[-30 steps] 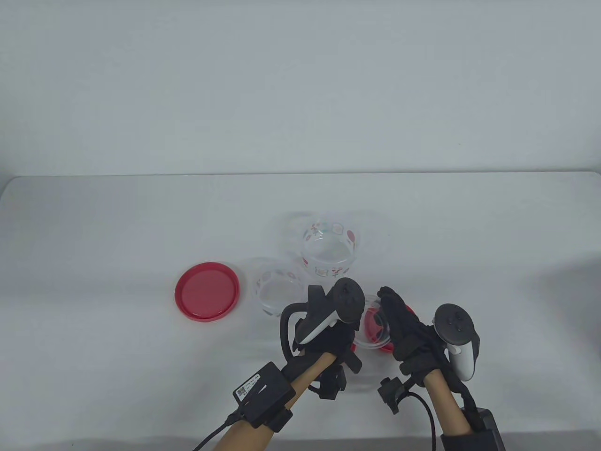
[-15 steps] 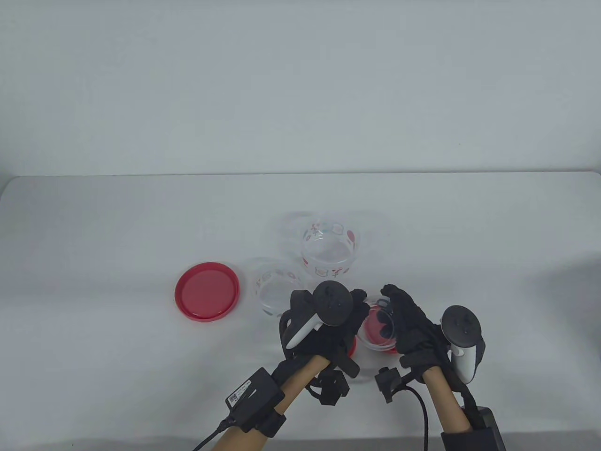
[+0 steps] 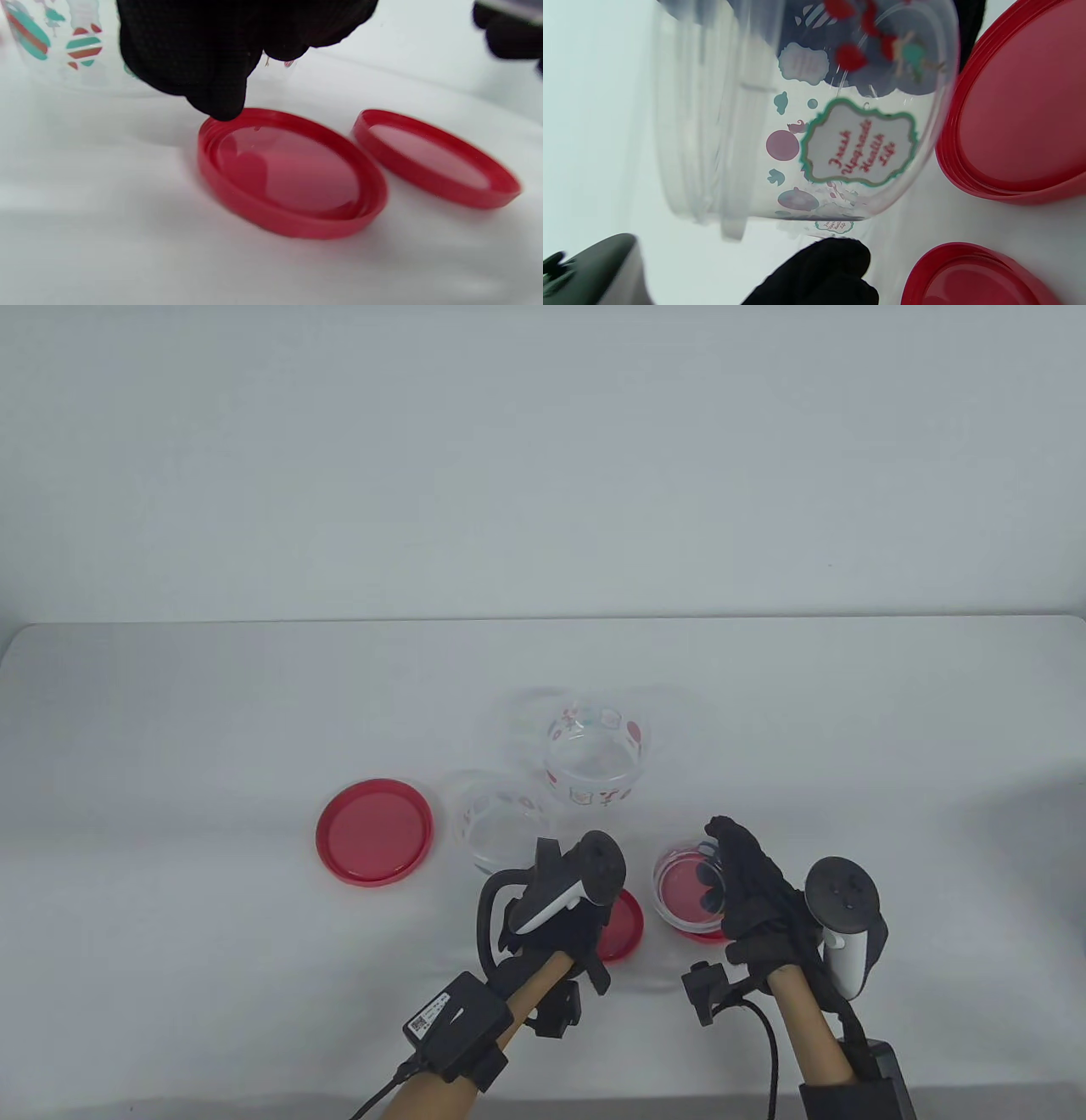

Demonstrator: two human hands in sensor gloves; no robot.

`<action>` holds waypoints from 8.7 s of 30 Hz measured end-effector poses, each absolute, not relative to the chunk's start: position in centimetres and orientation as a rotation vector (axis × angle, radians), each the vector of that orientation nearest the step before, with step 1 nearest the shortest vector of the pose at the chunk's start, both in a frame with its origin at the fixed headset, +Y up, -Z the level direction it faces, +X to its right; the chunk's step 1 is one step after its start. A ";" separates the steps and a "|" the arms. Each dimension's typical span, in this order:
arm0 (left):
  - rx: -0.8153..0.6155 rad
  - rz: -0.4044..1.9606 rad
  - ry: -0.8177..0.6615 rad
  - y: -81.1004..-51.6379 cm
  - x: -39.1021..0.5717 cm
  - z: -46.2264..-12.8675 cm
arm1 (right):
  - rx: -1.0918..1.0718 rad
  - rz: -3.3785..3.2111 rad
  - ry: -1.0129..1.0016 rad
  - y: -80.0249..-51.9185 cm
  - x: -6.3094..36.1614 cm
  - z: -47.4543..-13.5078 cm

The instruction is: Nest food storage containers

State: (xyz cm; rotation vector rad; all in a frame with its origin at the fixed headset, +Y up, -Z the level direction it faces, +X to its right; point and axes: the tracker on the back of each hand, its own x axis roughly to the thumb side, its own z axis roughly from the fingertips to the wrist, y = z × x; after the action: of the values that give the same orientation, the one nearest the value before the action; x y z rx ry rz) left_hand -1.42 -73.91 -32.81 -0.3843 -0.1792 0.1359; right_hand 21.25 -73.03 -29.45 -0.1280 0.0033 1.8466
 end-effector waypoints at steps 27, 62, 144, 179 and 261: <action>-0.510 -0.019 -0.095 -76.2 -1.4 -34.3 | -0.124 1.888 0.054 -73.2 21.0 -29.5; 0.040 0.391 -0.558 -68.9 -0.2 -26.6 | -0.133 1.808 0.146 -74.4 20.2 -29.5; -0.008 0.356 -0.659 -72.3 -0.9 -25.4 | -0.047 1.598 0.230 -75.4 17.7 -28.8; -0.138 0.440 -0.804 -71.6 -2.6 -26.5 | 0.103 1.709 0.281 -73.8 18.2 -28.8; -0.065 0.933 -0.260 -71.5 -10.3 -28.7 | 0.109 1.740 0.141 -74.1 16.2 -27.8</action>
State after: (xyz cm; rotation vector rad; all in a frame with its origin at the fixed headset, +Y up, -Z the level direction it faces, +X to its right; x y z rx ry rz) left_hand -10.32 -71.47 -28.73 -0.0646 -0.2596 0.9328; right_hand 16.25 -74.12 -27.85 0.1087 0.1406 1.7400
